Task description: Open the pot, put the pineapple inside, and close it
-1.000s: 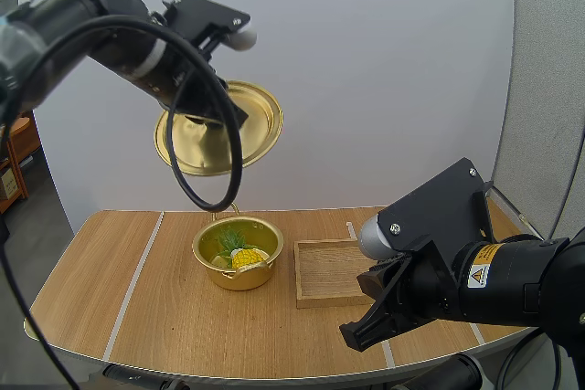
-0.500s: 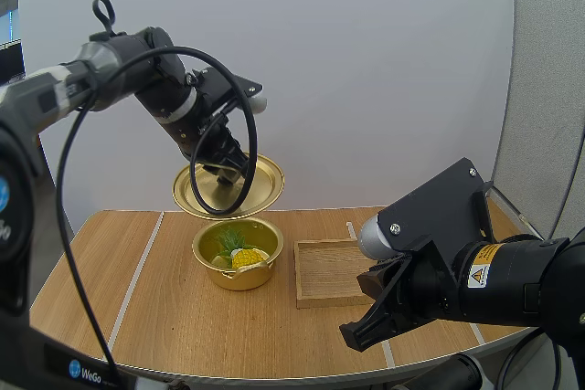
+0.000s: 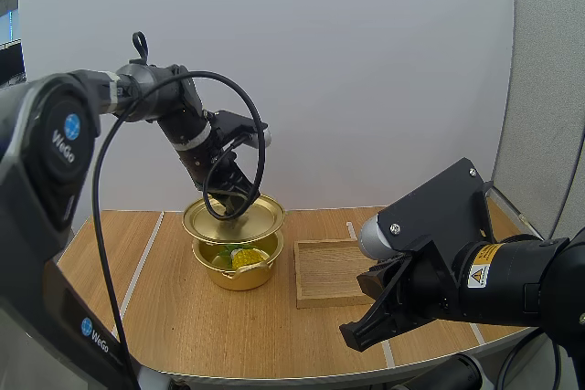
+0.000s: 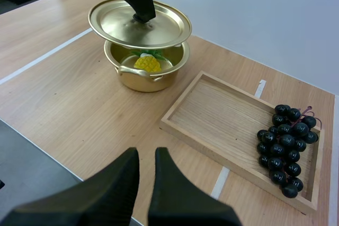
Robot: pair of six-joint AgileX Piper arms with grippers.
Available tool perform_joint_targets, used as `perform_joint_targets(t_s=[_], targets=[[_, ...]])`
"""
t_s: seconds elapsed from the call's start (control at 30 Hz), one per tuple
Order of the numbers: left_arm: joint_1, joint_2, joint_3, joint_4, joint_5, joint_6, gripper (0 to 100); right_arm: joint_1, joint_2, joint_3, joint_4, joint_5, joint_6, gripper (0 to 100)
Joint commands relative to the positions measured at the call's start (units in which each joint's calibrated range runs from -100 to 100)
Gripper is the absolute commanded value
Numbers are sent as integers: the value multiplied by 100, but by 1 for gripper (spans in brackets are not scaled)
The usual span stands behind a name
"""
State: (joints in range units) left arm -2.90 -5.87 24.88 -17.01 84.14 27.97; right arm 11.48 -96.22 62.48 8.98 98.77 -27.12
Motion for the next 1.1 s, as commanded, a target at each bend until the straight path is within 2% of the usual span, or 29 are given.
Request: perform_joint_targets(t_s=[0.0, 0.33, 0.57, 1.07], targets=[[1, 8, 264, -26, -573, 146, 0, -23, -24, 24, -34, -32, -46, 21], [1, 8, 896, -227, -1617, 500, 0, -23, -24, 24, -34, -32, -46, 21], [1, 8, 926, -543, -1677, 761, 0, -23, -24, 24, -34, -32, -46, 21], [1, 8, 926, -543, -1837, 759, 0, -23, -24, 24, -34, -32, -46, 21]])
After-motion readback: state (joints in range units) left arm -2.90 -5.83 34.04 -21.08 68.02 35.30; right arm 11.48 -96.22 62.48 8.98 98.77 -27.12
